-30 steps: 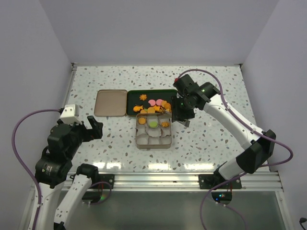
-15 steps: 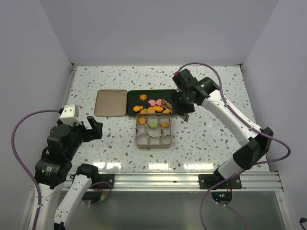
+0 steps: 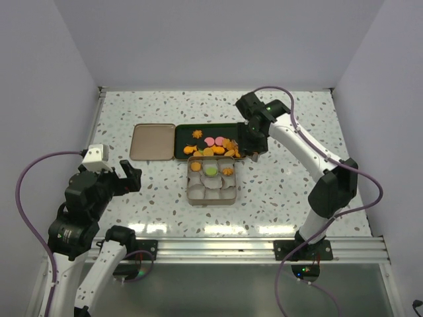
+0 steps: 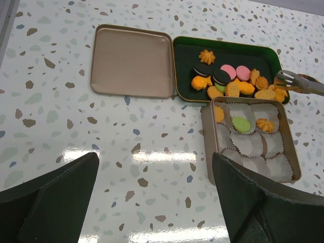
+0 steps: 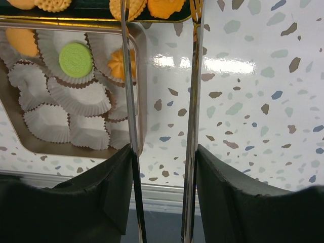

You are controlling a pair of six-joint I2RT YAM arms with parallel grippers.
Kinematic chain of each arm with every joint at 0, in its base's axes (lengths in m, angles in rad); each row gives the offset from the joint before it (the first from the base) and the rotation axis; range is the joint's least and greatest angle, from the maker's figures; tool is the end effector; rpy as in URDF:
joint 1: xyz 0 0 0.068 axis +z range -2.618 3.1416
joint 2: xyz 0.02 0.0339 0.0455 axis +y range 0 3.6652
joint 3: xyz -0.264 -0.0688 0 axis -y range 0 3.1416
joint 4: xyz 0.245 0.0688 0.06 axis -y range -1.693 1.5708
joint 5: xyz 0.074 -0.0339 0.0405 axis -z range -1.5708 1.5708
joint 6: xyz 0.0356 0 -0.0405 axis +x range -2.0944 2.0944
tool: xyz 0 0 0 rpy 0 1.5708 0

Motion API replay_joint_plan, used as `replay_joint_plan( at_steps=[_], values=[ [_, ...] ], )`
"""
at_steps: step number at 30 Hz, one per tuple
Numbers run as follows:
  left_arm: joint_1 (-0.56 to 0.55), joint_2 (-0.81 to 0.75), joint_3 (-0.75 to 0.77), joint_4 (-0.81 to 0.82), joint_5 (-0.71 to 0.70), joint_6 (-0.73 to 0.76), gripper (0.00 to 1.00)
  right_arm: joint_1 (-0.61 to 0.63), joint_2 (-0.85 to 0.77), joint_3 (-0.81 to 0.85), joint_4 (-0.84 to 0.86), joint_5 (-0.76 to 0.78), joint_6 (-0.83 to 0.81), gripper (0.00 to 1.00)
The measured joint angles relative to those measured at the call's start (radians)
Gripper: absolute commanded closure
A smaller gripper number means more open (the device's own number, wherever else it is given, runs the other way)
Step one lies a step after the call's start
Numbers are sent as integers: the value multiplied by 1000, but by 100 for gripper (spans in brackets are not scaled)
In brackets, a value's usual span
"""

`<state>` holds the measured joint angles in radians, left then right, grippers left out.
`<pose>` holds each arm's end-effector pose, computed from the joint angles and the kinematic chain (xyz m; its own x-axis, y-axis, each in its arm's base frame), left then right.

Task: Pack the cookies

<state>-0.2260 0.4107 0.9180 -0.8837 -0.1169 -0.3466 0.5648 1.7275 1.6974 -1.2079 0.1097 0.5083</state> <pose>0.0639 -0.0104 0.3502 -0.3766 -0.2596 -0.8893 -0.0118 0.9612 -0.2756 0.2923 0.1806 0.3235 -0.9416 -0.0240 -0.3357 -0.0498 0.9964 0.0686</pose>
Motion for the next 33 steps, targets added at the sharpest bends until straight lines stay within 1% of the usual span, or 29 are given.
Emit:
replay_joint_plan(
  at_steps=[10, 15, 24, 33],
  values=[
    [0, -1, 0, 0, 0, 0, 0, -3, 50, -32, 12, -34, 34, 48],
    [0, -1, 0, 0, 0, 0, 0, -3, 53, -74, 14, -42, 53, 48],
    [0, -1, 0, 0, 1, 0, 0, -4, 54, -80, 14, -53, 77, 49],
    [0, -1, 0, 0, 1, 0, 0, -4, 27, -142, 9, -85, 107, 50]
  ],
)
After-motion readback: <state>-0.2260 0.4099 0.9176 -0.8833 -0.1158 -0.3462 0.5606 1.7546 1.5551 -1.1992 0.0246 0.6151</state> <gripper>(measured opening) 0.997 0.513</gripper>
